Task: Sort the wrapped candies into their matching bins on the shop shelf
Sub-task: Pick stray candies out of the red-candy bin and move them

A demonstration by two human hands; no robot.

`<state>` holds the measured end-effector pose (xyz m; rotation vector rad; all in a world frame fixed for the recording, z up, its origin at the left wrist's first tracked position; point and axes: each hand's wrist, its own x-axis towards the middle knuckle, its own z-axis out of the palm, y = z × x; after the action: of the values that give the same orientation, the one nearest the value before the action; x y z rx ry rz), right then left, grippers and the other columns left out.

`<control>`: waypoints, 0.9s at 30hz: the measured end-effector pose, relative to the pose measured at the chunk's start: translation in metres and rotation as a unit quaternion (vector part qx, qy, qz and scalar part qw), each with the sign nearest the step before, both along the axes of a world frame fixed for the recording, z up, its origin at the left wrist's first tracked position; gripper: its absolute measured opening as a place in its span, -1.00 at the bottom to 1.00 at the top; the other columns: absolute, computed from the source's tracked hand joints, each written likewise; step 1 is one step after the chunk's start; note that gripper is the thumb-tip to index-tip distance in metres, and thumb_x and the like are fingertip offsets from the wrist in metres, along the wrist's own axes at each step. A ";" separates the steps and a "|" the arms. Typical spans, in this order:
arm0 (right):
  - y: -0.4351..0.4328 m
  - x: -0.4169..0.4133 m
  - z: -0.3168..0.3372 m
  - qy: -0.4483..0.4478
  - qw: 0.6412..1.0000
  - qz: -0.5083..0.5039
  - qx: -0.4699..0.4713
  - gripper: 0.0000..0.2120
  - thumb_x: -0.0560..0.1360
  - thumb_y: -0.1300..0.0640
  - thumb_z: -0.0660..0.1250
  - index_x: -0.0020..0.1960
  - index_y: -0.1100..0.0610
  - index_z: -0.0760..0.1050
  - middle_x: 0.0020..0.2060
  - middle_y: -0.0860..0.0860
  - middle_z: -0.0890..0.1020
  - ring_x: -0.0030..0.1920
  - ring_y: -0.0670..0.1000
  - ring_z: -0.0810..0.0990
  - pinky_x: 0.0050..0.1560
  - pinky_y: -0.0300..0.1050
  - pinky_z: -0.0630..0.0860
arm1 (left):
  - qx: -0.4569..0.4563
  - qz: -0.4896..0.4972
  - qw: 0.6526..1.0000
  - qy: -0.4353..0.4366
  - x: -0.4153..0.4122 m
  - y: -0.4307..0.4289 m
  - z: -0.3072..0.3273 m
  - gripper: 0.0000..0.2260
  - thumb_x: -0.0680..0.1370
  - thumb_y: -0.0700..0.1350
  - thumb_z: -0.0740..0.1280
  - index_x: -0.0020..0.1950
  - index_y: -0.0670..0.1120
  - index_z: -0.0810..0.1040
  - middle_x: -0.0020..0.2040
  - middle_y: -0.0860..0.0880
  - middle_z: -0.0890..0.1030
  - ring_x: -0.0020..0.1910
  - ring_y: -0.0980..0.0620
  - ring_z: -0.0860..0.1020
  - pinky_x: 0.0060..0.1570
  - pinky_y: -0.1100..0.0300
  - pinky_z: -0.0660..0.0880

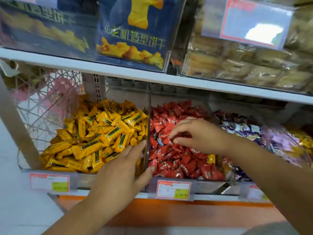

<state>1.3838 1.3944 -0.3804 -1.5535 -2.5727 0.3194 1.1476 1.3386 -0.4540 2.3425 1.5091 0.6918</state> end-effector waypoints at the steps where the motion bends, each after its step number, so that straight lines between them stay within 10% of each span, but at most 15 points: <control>1: 0.003 -0.015 -0.009 0.029 0.999 0.015 0.019 -0.81 0.55 0.07 0.34 0.14 0.00 0.62 0.10 -0.10 0.62 0.13 -0.13 0.51 0.24 -0.16 0.39 | 0.001 0.002 1.000 -0.001 0.000 0.000 0.000 -0.37 0.49 0.33 0.09 0.53 0.24 0.05 0.04 0.31 0.35 -0.09 0.21 0.49 -0.33 0.33 0.32; 5: 0.014 -0.049 -0.044 0.019 1.000 0.014 -0.004 -0.76 0.59 0.13 0.27 0.19 0.18 0.58 0.18 0.07 0.58 0.22 0.04 0.47 0.27 -0.11 0.33 | 0.006 0.016 1.000 -0.001 0.001 -0.001 0.000 -0.40 0.49 0.29 0.17 0.52 0.24 0.13 -0.09 0.36 0.31 -0.27 0.22 0.41 -0.38 0.36 0.28; 13: -0.006 0.002 -0.011 -0.072 0.984 -0.083 -0.137 -0.70 0.51 -0.24 0.28 0.15 -0.16 0.60 0.45 -0.09 0.35 0.45 -0.08 0.25 0.39 -0.20 0.17 | 0.007 -0.003 1.000 -0.009 -0.002 0.000 -0.002 -0.37 0.44 0.33 0.10 0.51 0.24 0.16 -0.06 0.39 0.31 -0.24 0.28 0.45 -0.40 0.39 0.28; 19: 0.008 -0.027 -0.017 -0.014 0.993 -0.111 0.026 -0.82 0.55 0.08 0.31 -0.02 0.14 0.65 -0.07 0.05 0.69 -0.03 0.05 0.63 0.05 0.02 0.55 | 0.007 -0.008 1.000 -0.017 -0.003 -0.002 -0.001 -0.39 0.46 0.34 0.06 0.51 0.25 0.14 -0.07 0.39 0.31 -0.21 0.25 0.46 -0.33 0.37 0.35; 27: 0.044 -0.028 -0.061 -0.058 0.992 -0.105 -0.035 -0.31 0.54 0.12 0.35 0.55 -0.11 0.09 0.50 -0.02 0.25 0.49 0.10 0.15 0.46 -0.08 0.13 | -0.006 -0.014 1.000 -0.006 -0.002 -0.002 0.001 -0.37 0.45 0.35 0.04 0.52 0.28 0.06 -0.07 0.42 0.28 -0.17 0.27 0.46 -0.37 0.39 0.30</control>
<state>1.3558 1.4384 -0.4412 -1.9007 -2.4748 0.3098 1.1452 1.3366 -0.4527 2.3412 1.4696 0.6879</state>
